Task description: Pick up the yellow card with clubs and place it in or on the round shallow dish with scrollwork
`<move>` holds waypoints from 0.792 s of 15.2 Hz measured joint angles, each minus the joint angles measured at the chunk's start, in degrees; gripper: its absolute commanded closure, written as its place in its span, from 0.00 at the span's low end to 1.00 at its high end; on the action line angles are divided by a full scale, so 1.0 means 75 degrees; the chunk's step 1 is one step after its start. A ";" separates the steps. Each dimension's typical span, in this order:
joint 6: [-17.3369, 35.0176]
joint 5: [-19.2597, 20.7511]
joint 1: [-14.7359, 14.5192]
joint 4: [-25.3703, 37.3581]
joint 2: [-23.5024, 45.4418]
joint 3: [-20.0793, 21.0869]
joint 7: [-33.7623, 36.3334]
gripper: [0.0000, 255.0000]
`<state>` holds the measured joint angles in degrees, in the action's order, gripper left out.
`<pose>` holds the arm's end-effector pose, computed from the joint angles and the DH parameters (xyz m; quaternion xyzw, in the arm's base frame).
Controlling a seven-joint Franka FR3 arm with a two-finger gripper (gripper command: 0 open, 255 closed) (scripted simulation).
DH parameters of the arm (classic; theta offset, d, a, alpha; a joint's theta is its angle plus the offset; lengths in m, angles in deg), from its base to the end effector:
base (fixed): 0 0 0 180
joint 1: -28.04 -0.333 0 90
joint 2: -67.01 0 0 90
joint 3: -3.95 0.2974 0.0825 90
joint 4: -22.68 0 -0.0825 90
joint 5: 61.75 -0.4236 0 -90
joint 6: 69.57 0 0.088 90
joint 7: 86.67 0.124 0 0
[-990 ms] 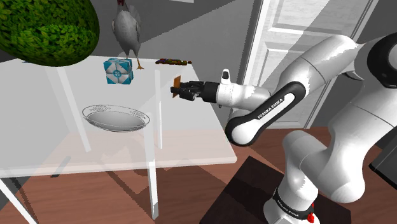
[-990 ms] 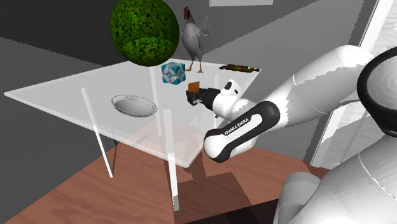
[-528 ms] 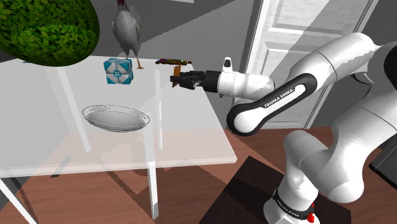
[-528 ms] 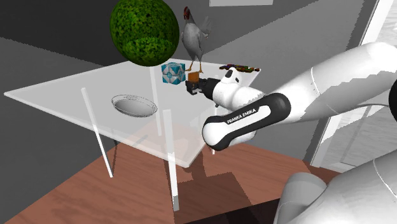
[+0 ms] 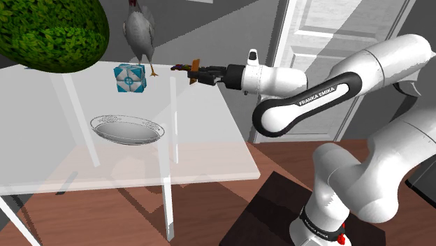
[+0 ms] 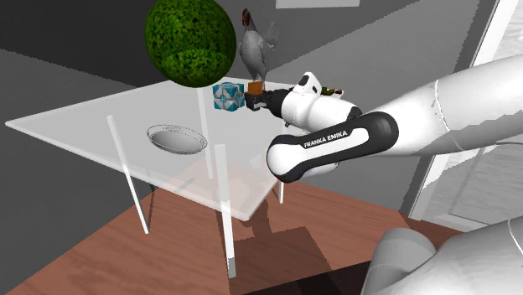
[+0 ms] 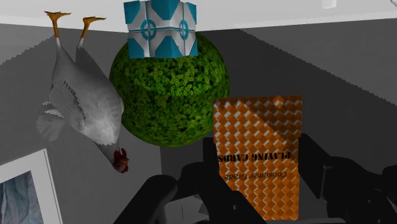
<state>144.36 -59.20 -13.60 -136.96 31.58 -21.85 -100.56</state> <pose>0.4136 0.1079 0.5156 -0.7079 -0.1479 -0.6791 0.1258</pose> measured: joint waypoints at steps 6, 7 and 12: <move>-0.0637 -0.0323 0.0296 0.0431 -0.0151 0.0536 -0.0014 1.00; -0.0597 -0.0545 0.0436 0.0483 -0.0022 0.0877 0.0019 1.00; -0.0243 -0.2082 0.1251 0.0907 0.0851 0.2968 -0.0030 1.00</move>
<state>142.54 -74.82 -4.22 -130.16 37.96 0.41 -100.78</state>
